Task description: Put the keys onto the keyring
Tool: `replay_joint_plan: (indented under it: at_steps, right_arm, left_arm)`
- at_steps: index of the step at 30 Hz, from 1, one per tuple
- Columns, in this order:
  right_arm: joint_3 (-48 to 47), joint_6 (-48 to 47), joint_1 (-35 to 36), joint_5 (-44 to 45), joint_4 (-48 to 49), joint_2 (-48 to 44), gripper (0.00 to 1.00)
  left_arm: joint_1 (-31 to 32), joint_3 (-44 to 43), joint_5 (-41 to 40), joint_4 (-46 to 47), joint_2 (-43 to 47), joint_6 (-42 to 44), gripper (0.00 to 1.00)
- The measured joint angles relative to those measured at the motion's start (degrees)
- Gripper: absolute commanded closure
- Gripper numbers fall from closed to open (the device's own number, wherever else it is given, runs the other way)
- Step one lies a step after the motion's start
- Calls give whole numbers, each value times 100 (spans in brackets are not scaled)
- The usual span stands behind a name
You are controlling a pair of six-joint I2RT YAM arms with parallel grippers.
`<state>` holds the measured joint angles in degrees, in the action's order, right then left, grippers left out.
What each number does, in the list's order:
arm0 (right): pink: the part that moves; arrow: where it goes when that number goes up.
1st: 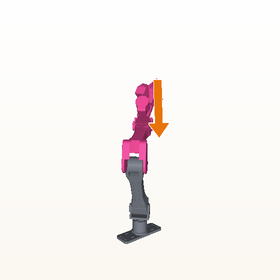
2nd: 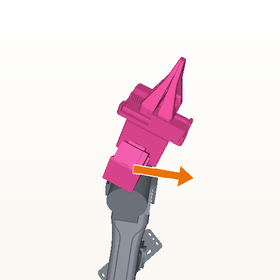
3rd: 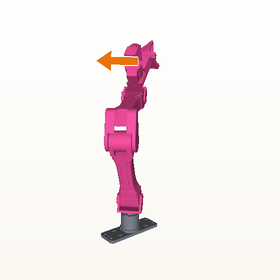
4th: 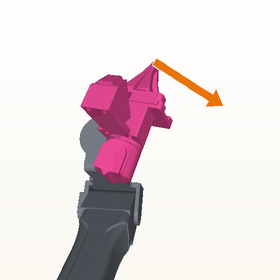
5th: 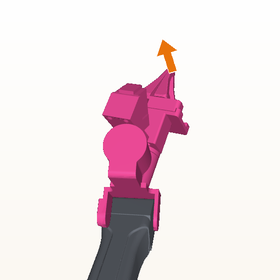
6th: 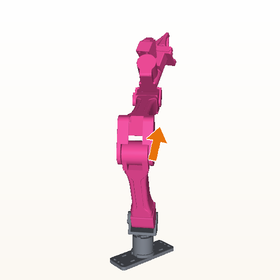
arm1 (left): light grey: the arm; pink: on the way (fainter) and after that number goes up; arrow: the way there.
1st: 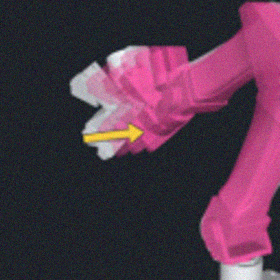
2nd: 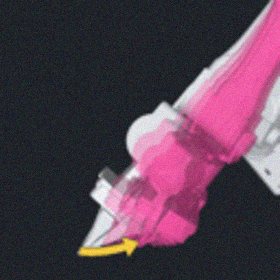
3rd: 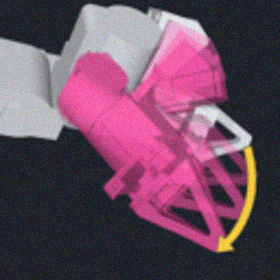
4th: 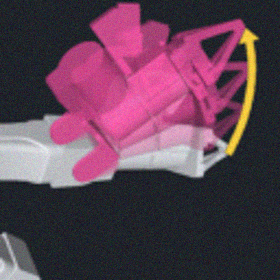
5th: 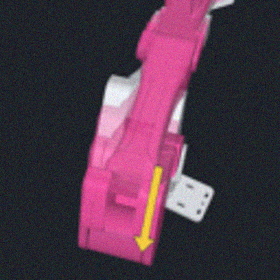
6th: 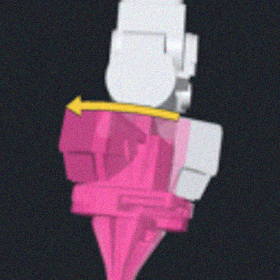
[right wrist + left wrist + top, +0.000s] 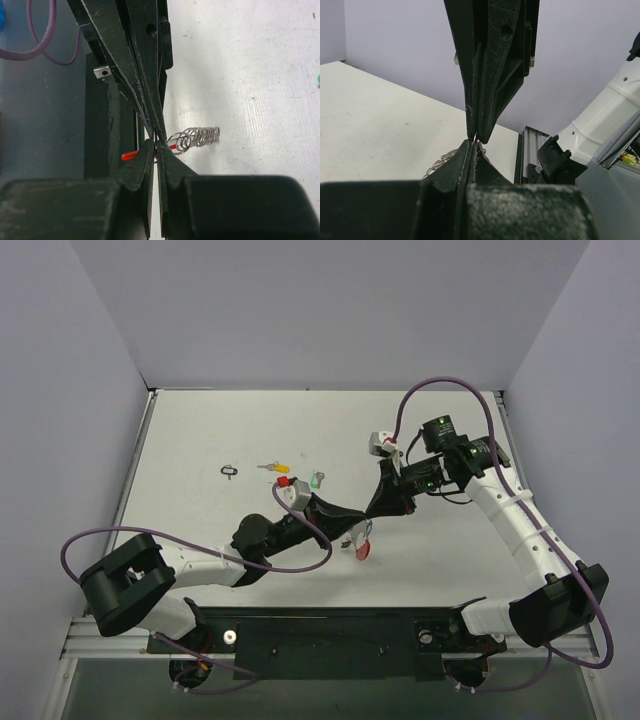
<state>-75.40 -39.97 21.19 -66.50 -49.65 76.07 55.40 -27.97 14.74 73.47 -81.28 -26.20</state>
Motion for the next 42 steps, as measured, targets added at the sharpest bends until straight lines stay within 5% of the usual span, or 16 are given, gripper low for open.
replay_joint_plan:
  at_steps: [2,9,17,23,29,34,42]
  right_arm:
    - [0,17,26,33,11,0,100]
    - [0,125,39,249,7,0,100]
    - [-11,-151,66,656,-319,0,100]
    - [-538,-922,275,1150,-1147,181,100]
    - [-1519,-1862,544,1720,-2076,756,100]
    - [-1541,-2116,595,2105,-2321,863,100]
    - [-1469,-2168,597,2315,-2450,863,100]
  left_arm:
    - [2,20,-9,9,4,-13,100]
    - [-13,33,15,15,9,-122,62]
    - [-181,33,284,-133,575,-131,53]
    - [-385,-149,673,-1491,1303,234,36]
    - [-396,-767,1211,-2822,1294,946,37]
    - [-328,-977,1484,-3071,896,1338,52]
    - [-164,-1082,1478,-3001,319,1561,53]
